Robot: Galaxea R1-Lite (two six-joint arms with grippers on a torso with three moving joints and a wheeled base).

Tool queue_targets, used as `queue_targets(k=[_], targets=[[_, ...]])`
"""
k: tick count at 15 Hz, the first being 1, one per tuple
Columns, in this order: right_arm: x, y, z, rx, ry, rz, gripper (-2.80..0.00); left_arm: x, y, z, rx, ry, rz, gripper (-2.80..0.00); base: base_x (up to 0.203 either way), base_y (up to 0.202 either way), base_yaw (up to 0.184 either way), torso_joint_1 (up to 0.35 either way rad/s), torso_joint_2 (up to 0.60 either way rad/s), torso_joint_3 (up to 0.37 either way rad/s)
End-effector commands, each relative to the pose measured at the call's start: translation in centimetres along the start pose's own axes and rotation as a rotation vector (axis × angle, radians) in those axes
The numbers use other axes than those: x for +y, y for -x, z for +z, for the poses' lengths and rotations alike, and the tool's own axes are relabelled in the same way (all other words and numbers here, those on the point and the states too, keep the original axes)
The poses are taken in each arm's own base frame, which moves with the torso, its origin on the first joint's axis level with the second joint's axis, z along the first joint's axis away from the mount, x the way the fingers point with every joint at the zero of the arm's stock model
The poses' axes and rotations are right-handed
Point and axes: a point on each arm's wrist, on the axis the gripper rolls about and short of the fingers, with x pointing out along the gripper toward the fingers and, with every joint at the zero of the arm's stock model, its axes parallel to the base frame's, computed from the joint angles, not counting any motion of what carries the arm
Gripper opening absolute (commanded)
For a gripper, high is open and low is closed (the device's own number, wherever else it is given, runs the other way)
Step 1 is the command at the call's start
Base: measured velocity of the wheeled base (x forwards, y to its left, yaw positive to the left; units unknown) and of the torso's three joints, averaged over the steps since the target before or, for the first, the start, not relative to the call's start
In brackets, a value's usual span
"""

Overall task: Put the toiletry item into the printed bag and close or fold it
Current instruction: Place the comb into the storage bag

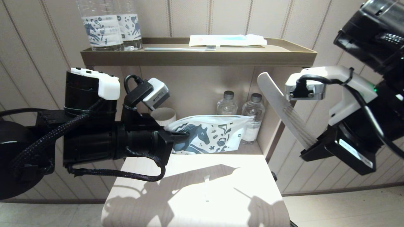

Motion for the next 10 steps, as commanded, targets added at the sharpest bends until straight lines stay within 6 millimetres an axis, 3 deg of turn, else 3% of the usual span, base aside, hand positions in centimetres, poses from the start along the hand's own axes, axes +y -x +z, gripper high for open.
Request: queue_targets(k=[1,10], targets=[[0.04,-0.02,-0.06,0.007,0.003,0.003,-2.8,-0.01,0.07,-0.01,-0.001,0.0,-0.001,-2.8,0.0,0.0,0.0,0.0,0.0,0.0],[0.04,-0.3,-0.03,0.017,0.004,0.006,-2.8,0.0,-0.08,-0.26,0.009,0.001,-0.002,-2.8,0.0,0.0,0.0,0.0,0.0,0.0]])
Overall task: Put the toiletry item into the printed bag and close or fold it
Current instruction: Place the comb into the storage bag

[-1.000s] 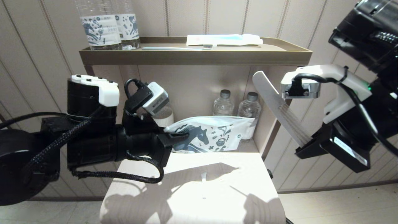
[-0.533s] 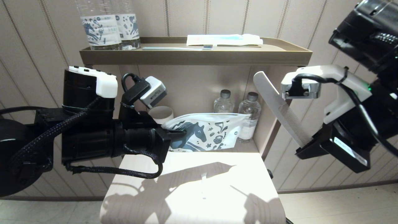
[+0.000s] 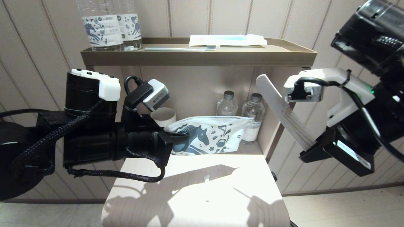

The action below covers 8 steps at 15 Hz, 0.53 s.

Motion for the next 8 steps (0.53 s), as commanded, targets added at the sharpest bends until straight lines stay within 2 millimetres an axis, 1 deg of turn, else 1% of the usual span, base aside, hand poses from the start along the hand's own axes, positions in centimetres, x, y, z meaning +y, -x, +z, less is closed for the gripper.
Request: queue_targets(k=[1,8], targets=[[0.03,-0.06,-0.03,0.008,0.003,0.003,-2.8,0.01,-0.04,-0.01,-0.001,-0.001,-0.001,-2.8,0.0,0.0,0.0,0.0,0.0,0.0],[0.19,-0.26,0.03,0.014,0.009,0.008,-2.8,-0.01,0.05,0.03,-0.003,0.0,-0.003,-2.8,0.0,0.0,0.0,0.0,0.0,0.0]])
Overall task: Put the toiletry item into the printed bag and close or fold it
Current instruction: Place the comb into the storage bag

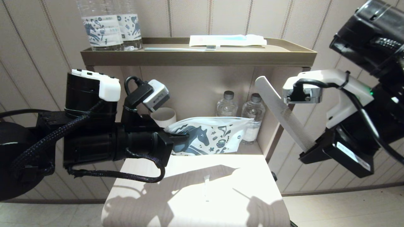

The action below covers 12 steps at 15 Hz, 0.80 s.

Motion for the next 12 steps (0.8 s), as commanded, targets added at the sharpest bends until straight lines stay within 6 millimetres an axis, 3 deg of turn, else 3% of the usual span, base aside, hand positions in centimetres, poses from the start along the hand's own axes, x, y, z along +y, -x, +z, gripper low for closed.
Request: queue_targets(k=[1,7,12], targets=[[0.09,-0.11,0.02,0.008,0.005,0.004,-2.8,0.0,-0.01,0.01,-0.001,0.0,-0.002,-2.8,0.0,0.0,0.0,0.0,0.0,0.0],[0.13,-0.09,-0.01,0.008,0.007,0.005,-2.8,-0.01,-0.02,-0.07,-0.009,-0.004,-0.004,-2.8,-0.056,0.0,0.0,0.001,0.0,0.002],[0.21,-0.07,0.05,0.006,0.014,0.004,-2.8,-0.01,-0.07,-0.13,-0.036,-0.018,-0.002,-2.8,0.0,0.0,0.0,0.0,0.0,0.0]])
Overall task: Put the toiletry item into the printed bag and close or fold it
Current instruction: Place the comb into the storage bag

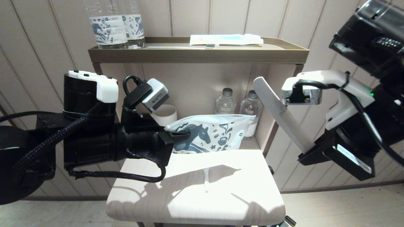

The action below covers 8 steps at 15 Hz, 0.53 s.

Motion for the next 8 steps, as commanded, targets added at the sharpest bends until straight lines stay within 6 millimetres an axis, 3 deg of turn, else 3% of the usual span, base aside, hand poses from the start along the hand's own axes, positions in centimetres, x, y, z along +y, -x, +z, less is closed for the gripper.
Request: queue_targets(k=[1,4,8], targets=[[0.0,-0.2,0.0,0.01,0.007,0.002,-2.8,0.0,0.0,-0.1,0.001,-0.001,-0.001,-2.8,0.0,0.0,0.0,0.0,0.0,0.0],[-0.3,-1.1,1.2,-0.025,0.073,-0.013,-2.8,0.0,-0.1,-0.3,0.007,0.002,-0.021,-2.8,0.0,0.0,0.0,0.0,0.0,0.0],[-0.4,-1.7,1.4,0.021,0.18,-0.055,-2.8,-0.1,-0.4,-0.8,0.023,-0.015,-0.04,-2.8,0.0,0.0,0.0,0.0,0.0,0.0]])
